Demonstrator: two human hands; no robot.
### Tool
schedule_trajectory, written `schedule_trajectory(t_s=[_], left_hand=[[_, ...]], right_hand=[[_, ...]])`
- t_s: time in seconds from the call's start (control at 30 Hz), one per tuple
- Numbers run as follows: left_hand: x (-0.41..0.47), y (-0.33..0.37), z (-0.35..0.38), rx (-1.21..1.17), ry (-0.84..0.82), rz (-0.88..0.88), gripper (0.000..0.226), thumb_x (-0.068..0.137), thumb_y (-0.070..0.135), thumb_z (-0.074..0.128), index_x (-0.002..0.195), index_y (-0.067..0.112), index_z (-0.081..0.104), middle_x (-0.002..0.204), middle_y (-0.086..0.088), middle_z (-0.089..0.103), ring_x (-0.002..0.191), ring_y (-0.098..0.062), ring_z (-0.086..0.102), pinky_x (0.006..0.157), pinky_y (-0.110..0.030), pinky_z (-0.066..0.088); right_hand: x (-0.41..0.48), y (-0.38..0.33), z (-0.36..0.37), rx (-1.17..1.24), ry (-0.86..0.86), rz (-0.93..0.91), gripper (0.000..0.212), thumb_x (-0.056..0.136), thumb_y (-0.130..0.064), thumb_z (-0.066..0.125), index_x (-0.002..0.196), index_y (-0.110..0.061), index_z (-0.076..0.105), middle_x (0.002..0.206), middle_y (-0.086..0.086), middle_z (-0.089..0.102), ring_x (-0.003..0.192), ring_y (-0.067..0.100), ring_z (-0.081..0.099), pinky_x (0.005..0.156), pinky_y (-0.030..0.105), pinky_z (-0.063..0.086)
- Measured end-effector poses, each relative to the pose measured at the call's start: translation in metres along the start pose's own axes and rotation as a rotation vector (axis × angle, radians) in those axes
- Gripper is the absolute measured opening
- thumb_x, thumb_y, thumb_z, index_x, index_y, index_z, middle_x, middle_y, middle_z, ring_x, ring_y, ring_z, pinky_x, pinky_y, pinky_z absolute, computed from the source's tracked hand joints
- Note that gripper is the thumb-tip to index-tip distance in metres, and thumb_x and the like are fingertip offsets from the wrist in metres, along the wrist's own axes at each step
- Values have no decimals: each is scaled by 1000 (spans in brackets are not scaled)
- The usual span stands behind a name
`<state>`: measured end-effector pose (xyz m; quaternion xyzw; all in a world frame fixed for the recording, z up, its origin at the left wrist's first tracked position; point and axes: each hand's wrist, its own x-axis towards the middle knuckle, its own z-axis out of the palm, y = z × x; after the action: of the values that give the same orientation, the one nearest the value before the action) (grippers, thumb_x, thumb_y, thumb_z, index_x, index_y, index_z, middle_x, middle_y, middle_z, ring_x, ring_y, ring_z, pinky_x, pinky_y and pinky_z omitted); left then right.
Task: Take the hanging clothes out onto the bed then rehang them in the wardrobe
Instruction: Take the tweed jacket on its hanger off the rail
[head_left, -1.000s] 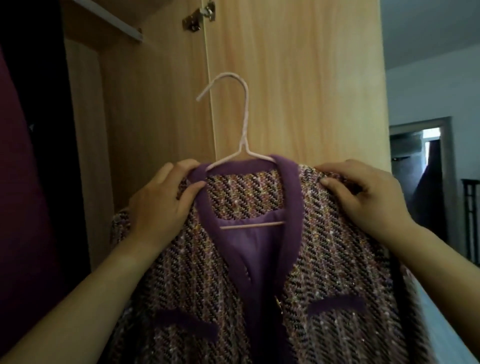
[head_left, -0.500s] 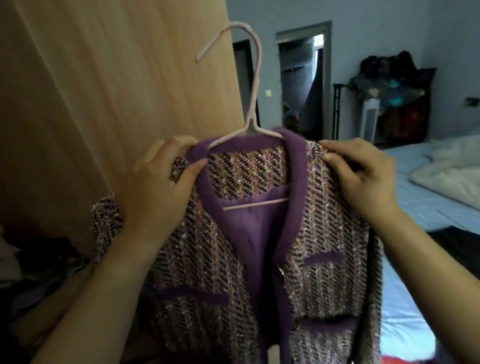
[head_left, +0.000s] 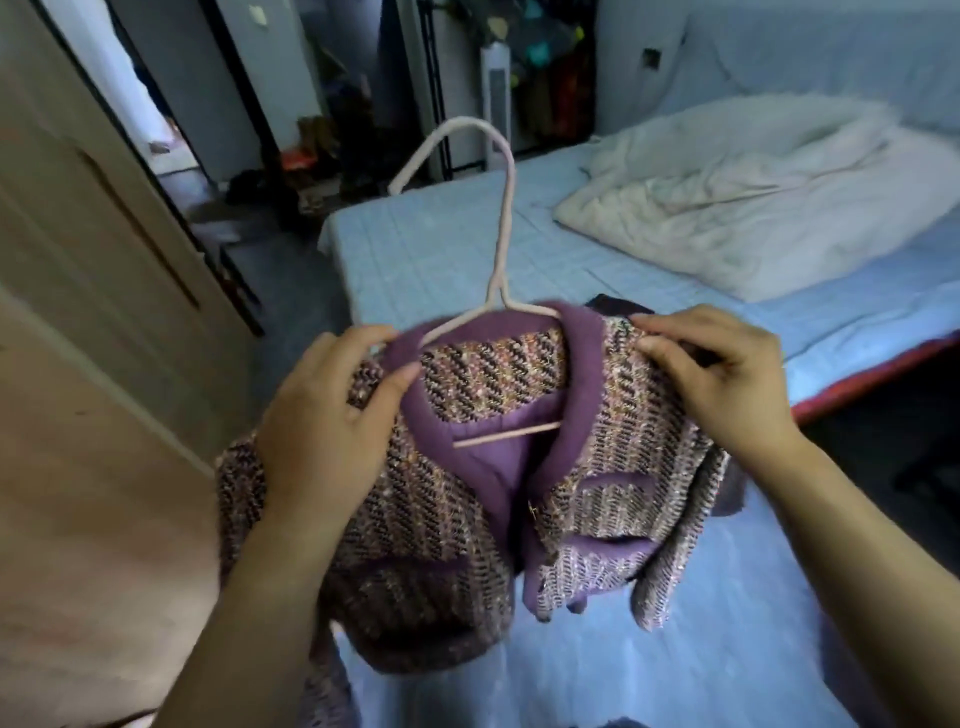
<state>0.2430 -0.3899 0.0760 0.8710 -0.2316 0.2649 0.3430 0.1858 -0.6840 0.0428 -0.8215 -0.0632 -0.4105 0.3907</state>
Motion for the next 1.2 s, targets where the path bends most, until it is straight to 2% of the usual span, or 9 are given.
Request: schedule_trajectory(t_s=[0.13,0.23,0.43,0.57,0.73,0.8,0.9,1.0,1.2], left_hand=[[-5,28,85,-174,-129,-24,23,83,36,62,104,27,60,97,8,59,84,-2,53,70,-2,36],[3,50,135,-257,-224,-28,24,83,41,61,103,28,59,96,11,59,87,-1,53,71,-8,37],[59,71,212,-289,-282,-61,25,87,39,62,106,23,62,98,5,63,82,-10,57,57,-4,37],[102,64,262,-277,-276,-102,24,86,45,58,105,30,60,95,10,61,70,-4,51,51,-9,34],[165,45,324,-265,-310,-180,18,85,44,62,100,37,57,97,15,59,71,-3,52,55,-22,37],[190,34,350,-265,-331,-201,18,84,44,64,98,37,57,96,13,60,75,-10,54,58,-24,36],[219,15,385,-259,-367,-242,19,81,42,68,94,36,56,93,13,59,83,-8,53,65,-24,37],[238,-7,410,-232,-414,-299,18,81,45,67,93,35,58,94,15,60,79,-7,54,63,-23,37],[277,-47,464,-59,-436,-343,26,84,49,62,99,29,62,97,9,60,85,-12,56,67,-28,41]], right_hand=[[-20,53,-63,-120,-7,89,15,81,-14,70,96,-17,70,88,-7,66,81,0,61,76,15,45],[-19,83,-102,-200,8,105,15,81,-13,70,96,-16,70,85,3,68,78,11,63,75,21,48],[32,147,-128,-308,59,94,14,83,-16,69,97,-13,70,84,7,67,76,18,63,73,27,50],[74,202,-118,-312,52,123,15,83,-15,70,97,-11,72,85,4,67,80,5,62,76,20,49],[125,271,-96,-258,10,189,17,81,-18,69,99,-17,70,84,0,66,78,9,62,74,18,48],[144,300,-84,-232,5,227,17,81,-18,69,97,-19,70,83,-2,66,76,10,62,72,23,50],[161,341,-63,-204,-20,281,17,80,-17,71,96,-21,70,81,0,67,73,13,63,69,31,50],[178,377,-42,-188,-69,309,18,79,-16,72,96,-23,71,80,1,68,72,19,63,68,39,50],[225,454,1,-165,-168,329,20,78,-17,75,94,-28,71,77,-4,66,69,15,61,65,35,48]])
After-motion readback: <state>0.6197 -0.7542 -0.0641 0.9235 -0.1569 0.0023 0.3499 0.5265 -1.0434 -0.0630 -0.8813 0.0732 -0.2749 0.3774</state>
